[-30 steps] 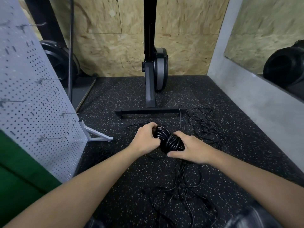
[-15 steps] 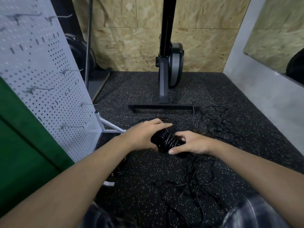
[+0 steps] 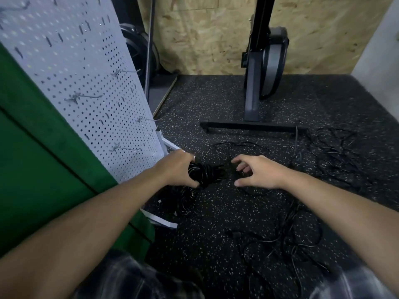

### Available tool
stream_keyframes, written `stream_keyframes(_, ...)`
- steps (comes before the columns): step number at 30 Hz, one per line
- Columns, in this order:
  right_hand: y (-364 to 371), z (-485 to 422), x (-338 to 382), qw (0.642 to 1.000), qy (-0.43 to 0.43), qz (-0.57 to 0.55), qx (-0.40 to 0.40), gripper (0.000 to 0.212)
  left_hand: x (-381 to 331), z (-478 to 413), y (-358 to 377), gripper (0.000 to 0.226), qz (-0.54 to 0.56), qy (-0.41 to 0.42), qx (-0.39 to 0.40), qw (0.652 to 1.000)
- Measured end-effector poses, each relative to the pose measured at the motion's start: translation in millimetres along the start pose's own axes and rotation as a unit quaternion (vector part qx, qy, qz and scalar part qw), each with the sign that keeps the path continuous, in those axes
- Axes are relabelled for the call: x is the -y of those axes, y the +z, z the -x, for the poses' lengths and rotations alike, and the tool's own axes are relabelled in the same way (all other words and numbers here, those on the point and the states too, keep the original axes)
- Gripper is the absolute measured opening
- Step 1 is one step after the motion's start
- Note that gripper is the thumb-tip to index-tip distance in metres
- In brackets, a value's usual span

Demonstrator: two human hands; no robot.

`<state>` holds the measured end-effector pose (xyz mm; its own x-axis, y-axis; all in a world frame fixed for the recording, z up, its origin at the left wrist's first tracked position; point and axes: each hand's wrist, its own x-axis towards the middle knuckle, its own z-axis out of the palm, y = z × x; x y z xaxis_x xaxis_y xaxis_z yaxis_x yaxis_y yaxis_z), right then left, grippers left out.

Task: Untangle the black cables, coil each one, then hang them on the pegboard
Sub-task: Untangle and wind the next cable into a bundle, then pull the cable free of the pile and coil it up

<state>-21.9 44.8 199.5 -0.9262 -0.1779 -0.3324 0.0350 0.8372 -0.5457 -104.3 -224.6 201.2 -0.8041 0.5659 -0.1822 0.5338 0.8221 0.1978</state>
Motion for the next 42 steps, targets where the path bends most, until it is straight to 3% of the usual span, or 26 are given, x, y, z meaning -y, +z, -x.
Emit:
stream_keyframes(5,13.3,-30.7,-17.3,0.982,0.032,0.157,0.099,0.073,49.1,-12.7,40.4,0.060,0.085,-0.136,-0.028,0.987)
stream_keyframes(8,22.3,-50.2,-31.8,0.965,0.062,0.214,0.140,0.070,69.3,-20.5,75.5,0.064,0.174,-0.238,-0.066,0.953)
stream_keyframes(12,44.3,-73.5,-51.1,0.960,0.076,0.210,0.169,0.065,86.2,-27.3,117.4,0.054,0.252,-0.343,-0.124,0.896)
stream_keyframes(16,76.2,-87.4,-63.3,0.965,0.063,0.179,0.183,0.058,101.8,-30.7,150.5,0.036,0.315,-0.394,-0.167,0.847)
stream_keyframes(18,91.6,-91.9,-65.2,0.967,0.057,0.169,0.183,0.054,116.7,-35.6,172.1,0.044,0.311,-0.398,-0.148,0.850)
stream_keyframes(24,119.6,-104.9,-64.9,0.970,0.045,0.144,0.190,0.047,161.5,-50.5,220.7,0.085,0.270,-0.408,0.007,0.872)
stream_keyframes(27,121.8,-109.3,-63.8,0.974,0.045,0.134,0.176,0.045,170.2,-51.1,228.2,0.083,0.228,-0.406,0.050,0.883)
stream_keyframes(31,122.5,-109.0,-63.9,0.979,0.042,0.121,0.161,0.044,158.0,-48.2,236.9,0.077,0.191,-0.399,0.049,0.896)
stream_keyframes(35,121.5,-103.0,-66.0,0.979,0.041,0.123,0.157,0.044,157.0,-46.9,237.2,0.079,0.190,-0.383,0.028,0.903)
stream_keyframes(42,104.2,-79.5,-64.8,0.982,0.066,0.113,0.139,0.046,146.3,-40.8,202.2,0.080,0.211,-0.353,0.082,0.908)
